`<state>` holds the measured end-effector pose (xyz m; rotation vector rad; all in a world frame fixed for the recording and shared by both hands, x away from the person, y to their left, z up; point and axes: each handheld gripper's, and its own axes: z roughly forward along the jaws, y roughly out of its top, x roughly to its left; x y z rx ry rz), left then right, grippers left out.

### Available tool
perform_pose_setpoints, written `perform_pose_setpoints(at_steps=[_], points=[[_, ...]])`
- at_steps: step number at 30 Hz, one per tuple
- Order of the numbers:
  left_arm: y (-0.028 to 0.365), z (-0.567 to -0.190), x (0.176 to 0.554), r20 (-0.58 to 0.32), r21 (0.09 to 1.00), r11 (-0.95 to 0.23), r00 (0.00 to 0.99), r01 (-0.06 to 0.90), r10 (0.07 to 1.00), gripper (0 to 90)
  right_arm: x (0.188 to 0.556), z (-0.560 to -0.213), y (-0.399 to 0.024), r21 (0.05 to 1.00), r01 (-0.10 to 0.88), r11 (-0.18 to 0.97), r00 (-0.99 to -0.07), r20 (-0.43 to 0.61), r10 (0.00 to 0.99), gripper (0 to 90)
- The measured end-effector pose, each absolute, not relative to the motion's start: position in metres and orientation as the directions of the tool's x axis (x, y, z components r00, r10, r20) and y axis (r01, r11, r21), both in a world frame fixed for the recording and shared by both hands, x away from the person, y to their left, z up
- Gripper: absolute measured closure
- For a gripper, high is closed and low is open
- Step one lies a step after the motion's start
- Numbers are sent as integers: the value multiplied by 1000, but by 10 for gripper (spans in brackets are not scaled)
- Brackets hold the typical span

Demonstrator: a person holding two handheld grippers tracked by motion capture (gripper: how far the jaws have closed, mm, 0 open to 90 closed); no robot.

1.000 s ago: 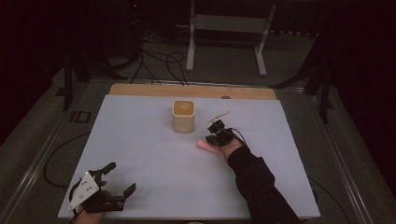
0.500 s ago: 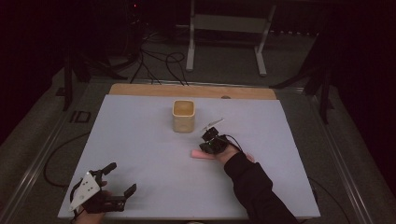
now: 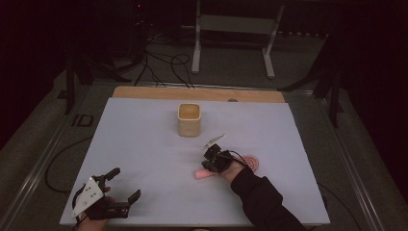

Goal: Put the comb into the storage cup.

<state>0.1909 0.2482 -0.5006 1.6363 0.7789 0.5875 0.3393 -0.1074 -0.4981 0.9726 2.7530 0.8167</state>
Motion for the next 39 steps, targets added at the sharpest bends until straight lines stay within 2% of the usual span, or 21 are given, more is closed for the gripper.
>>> perform_pose_setpoints(at_steps=[21,39], points=[[248,-501,191,-39,979,-103,652,178,758,3,287,-490,-138,515,510,689,-827,74,557,900],[248,-501,191,-38,978,-104,648,179,760,3,261,-484,-187,453,514,729,-831,53,553,900]])
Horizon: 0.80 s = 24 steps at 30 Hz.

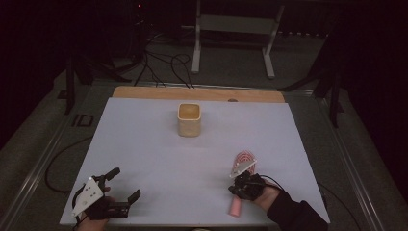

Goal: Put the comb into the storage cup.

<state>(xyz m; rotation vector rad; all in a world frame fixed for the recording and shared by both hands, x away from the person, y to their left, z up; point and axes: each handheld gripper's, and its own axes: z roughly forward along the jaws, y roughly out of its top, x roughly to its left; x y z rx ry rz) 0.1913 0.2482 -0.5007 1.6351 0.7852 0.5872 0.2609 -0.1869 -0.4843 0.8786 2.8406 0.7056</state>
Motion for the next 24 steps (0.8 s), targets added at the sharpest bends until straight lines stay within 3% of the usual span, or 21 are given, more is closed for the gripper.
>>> perform_pose_setpoints(at_steps=[12,24], points=[[248,-500,192,-36,978,-105,649,178,760,3,253,-481,-230,446,552,704,-801,50,596,900],[248,-500,192,-38,978,-105,646,181,762,3,260,-486,-273,381,599,704,-754,-29,657,900]])
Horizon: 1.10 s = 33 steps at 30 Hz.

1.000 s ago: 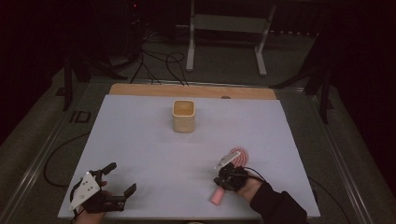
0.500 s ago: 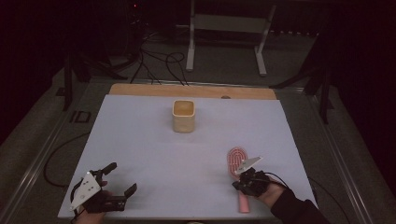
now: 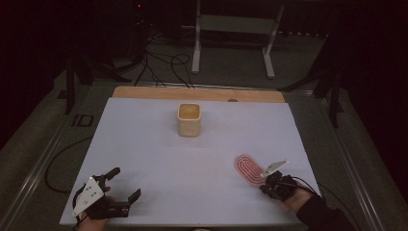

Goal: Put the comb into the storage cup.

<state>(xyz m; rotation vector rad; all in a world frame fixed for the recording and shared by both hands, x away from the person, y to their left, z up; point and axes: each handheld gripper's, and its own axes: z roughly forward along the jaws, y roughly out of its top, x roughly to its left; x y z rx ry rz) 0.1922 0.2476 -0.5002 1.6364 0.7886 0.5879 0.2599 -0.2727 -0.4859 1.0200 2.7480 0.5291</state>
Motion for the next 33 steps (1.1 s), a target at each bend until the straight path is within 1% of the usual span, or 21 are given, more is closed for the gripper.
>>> perform_pose_setpoints(at_steps=[3,9,11,17,19,23,25,26,27,28,29,33], points=[[248,-500,192,-37,978,-105,644,181,764,3,263,-487,-280,366,612,701,-750,-12,661,900],[248,-500,192,-36,978,-106,643,180,765,3,265,-486,-284,360,614,702,-746,-26,665,900],[248,-500,192,-37,978,-104,644,181,764,3,263,-484,-283,367,604,707,-758,-11,653,900],[248,-500,192,-37,978,-106,645,181,764,3,259,-477,-280,389,580,716,-773,-13,634,900],[248,-500,192,-36,978,-107,644,181,764,3,257,-474,-278,392,557,733,-790,-23,613,897],[248,-500,192,-38,978,-104,644,181,764,3,254,-470,-275,384,528,757,-810,-41,586,796],[248,-500,192,-37,978,-106,644,182,764,3,252,-468,-275,377,525,763,-813,-44,581,725],[248,-500,192,-36,978,-107,644,181,765,3,252,-467,-275,378,522,765,-816,-41,577,709],[248,-500,192,-37,978,-106,644,182,764,3,252,-466,-274,375,523,766,-816,-39,577,673],[248,-500,192,-37,978,-106,645,182,763,3,251,-466,-274,370,525,767,-816,-37,577,611],[248,-500,192,-37,978,-106,645,181,764,3,251,-465,-274,365,526,768,-817,-34,576,602],[248,-500,193,-39,978,-103,645,181,764,3,249,-464,-274,359,530,768,-816,-31,577,427]])
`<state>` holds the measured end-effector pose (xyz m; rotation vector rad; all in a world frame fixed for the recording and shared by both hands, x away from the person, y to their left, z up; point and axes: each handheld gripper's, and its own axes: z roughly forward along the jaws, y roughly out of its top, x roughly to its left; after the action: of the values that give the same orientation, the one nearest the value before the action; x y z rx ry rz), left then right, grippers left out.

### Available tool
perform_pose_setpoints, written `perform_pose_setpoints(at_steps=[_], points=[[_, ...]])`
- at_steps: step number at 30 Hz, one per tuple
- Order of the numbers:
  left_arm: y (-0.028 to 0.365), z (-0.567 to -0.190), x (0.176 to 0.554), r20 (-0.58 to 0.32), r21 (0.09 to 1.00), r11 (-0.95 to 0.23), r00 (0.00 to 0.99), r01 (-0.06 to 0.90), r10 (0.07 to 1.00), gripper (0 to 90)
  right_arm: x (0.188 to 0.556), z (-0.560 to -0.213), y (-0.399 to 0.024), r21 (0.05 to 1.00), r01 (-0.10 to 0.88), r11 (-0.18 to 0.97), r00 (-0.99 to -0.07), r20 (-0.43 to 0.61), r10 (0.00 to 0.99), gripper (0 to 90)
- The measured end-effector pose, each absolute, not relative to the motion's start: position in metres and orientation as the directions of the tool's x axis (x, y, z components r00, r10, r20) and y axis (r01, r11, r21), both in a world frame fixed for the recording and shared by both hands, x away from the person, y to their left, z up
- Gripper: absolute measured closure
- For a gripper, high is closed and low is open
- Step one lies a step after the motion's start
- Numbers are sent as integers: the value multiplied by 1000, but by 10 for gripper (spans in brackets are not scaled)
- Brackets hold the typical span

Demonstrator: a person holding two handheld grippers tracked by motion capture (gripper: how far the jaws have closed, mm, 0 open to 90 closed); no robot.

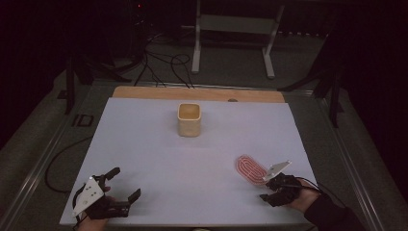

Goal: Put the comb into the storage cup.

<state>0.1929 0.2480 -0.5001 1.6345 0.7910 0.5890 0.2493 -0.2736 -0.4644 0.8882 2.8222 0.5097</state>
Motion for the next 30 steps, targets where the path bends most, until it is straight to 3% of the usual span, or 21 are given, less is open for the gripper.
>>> perform_pose_setpoints(at_steps=[6,8,30], points=[[248,-500,193,-38,978,-104,645,181,763,3,250,-461,-276,336,556,760,-798,-43,602,136],[248,-500,193,-38,977,-105,643,184,765,3,251,-459,-277,338,565,753,-790,-43,612,89],[248,-500,193,-41,977,-104,643,185,765,3,272,-458,-287,251,637,729,-753,-2,658,103]])
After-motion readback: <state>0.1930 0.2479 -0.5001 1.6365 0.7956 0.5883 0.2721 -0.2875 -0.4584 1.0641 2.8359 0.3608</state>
